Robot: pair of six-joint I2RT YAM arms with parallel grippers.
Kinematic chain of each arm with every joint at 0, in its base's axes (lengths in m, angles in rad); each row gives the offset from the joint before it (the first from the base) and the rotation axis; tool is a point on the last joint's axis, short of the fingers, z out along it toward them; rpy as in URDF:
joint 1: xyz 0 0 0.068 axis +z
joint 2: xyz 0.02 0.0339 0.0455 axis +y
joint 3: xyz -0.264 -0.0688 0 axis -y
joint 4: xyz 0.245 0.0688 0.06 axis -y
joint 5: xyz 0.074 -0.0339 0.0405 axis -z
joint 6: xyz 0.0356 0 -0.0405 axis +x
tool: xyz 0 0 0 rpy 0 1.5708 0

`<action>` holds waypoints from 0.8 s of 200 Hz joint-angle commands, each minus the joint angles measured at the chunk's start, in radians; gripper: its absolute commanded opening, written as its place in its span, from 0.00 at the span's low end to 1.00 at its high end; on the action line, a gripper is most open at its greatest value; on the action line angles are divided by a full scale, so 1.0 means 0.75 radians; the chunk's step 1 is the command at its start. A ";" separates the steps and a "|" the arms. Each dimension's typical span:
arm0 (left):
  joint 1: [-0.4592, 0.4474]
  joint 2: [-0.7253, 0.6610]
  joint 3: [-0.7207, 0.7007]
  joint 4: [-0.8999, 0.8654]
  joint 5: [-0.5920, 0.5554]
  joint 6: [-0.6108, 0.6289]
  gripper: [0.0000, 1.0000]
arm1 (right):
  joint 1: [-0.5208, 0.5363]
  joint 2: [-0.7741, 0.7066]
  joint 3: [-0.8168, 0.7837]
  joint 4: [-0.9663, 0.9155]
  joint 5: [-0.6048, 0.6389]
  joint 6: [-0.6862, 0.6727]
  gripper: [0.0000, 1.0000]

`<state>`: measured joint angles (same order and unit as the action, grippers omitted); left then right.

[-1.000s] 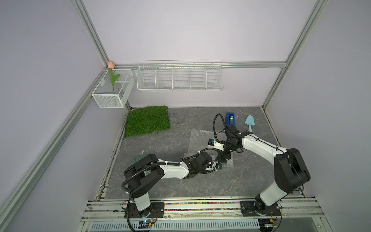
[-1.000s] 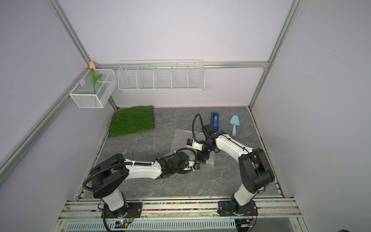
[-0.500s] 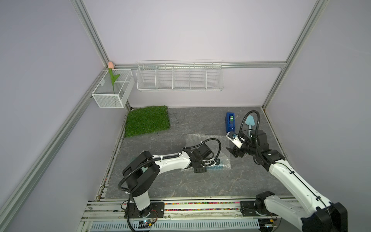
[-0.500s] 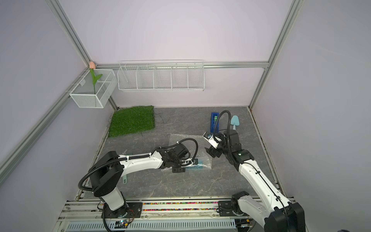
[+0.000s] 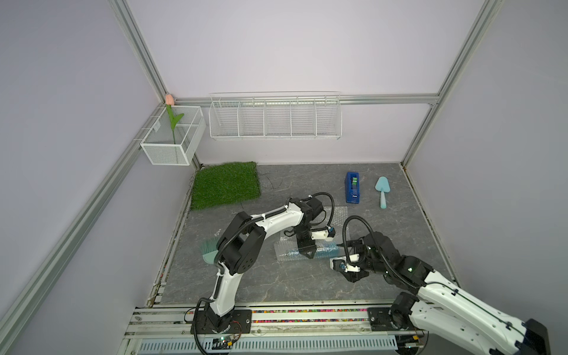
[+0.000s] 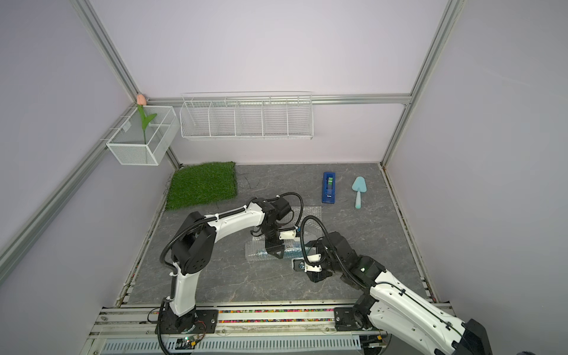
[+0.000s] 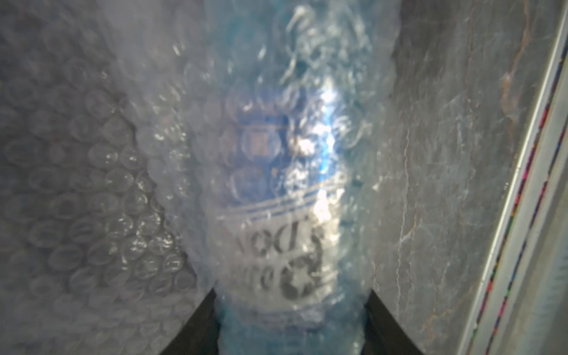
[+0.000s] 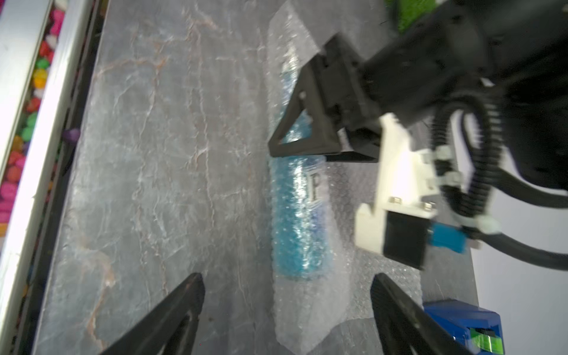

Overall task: Wrap wine bottles in bubble wrap
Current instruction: Wrap the wine bottle in bubble wrap.

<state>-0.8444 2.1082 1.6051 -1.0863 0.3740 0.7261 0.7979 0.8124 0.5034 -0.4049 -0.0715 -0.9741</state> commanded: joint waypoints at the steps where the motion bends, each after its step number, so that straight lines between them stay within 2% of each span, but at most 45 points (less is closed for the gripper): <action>1: 0.026 0.153 0.067 -0.304 0.124 0.095 0.35 | 0.052 0.111 -0.041 0.195 0.121 -0.084 0.88; 36: 0.028 0.298 0.187 -0.401 0.135 0.116 0.34 | 0.069 0.353 -0.052 0.531 0.228 -0.159 0.88; 59: 0.028 0.317 0.212 -0.403 0.140 0.120 0.34 | 0.069 0.485 -0.023 0.666 0.266 -0.203 0.88; 104: 0.030 0.317 0.241 -0.415 0.106 0.134 0.37 | 0.037 0.695 0.023 0.676 0.221 -0.212 0.88; 117: 0.030 0.316 0.243 -0.412 0.105 0.136 0.37 | 0.021 0.738 0.034 0.654 0.207 -0.201 0.93; 125: 0.030 0.316 0.248 -0.411 0.099 0.136 0.38 | 0.010 0.757 0.043 0.635 0.202 -0.198 1.00; 139: 0.030 0.313 0.253 -0.412 0.091 0.136 0.38 | -0.008 0.778 0.058 0.615 0.192 -0.194 0.85; 151: 0.030 0.303 0.251 -0.404 0.081 0.133 0.40 | -0.028 0.789 0.072 0.581 0.175 -0.191 0.78; 160: 0.030 0.292 0.249 -0.399 0.071 0.130 0.41 | -0.041 0.796 0.083 0.561 0.167 -0.196 0.77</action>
<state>-0.7925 2.2803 1.8168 -1.3212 0.5030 0.7860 0.7979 1.3819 0.5381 0.0490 0.0742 -1.1095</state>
